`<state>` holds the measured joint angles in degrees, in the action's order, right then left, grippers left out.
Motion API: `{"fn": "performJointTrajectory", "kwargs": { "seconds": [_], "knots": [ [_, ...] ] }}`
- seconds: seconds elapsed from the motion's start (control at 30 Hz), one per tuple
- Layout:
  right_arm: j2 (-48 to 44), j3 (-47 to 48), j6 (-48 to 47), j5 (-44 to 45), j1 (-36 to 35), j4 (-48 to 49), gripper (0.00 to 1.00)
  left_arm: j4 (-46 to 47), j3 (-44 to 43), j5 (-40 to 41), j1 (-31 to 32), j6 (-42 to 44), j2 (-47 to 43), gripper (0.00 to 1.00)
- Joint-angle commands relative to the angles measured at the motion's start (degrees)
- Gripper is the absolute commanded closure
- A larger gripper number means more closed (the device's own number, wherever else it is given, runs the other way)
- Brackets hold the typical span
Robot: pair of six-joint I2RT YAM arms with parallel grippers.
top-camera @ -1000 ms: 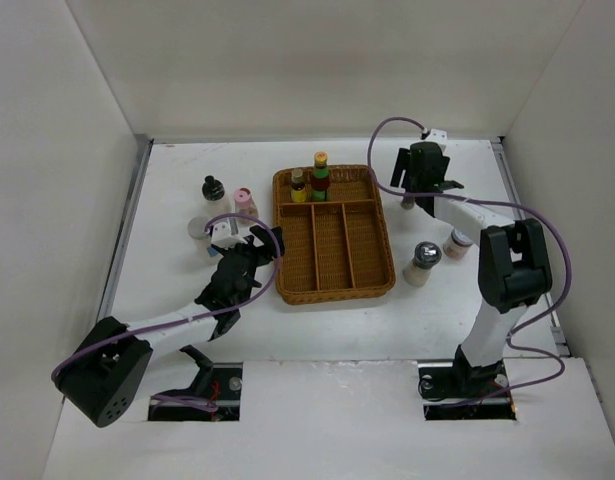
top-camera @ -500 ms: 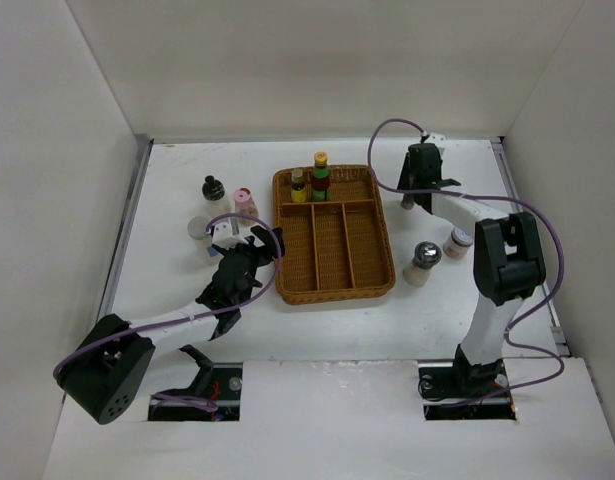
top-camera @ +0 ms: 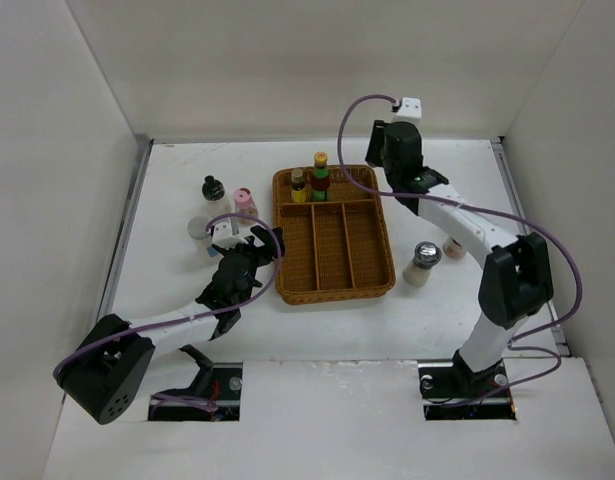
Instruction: Organize the condiment bottles
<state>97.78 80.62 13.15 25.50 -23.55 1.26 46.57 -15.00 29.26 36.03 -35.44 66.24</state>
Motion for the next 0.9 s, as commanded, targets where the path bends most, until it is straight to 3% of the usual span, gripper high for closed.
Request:
{"fn": "performJointTrajectory", "kwargs": {
  "seconds": [0.0,0.2,0.43,0.87],
  "knots": [
    [4.25,4.1,-0.32,-1.58,-1.8,2.52,0.65,3.09,-0.99,-0.78,-0.04,-0.68,-0.93,0.2],
    [11.29,9.02,0.65,-3.7,-5.05,0.94,0.64,3.0,-0.9,-0.78,0.04,-0.68,-0.76,0.2],
    [14.63,7.89,2.93,-4.75,-6.29,-0.46,0.62,3.0,-0.99,-0.78,0.05,-0.68,-0.76,0.2],
    [15.25,4.11,4.96,-6.07,-6.46,-2.57,0.41,3.0,-0.99,-0.78,0.31,-0.68,-0.85,0.2]
  ]
}}
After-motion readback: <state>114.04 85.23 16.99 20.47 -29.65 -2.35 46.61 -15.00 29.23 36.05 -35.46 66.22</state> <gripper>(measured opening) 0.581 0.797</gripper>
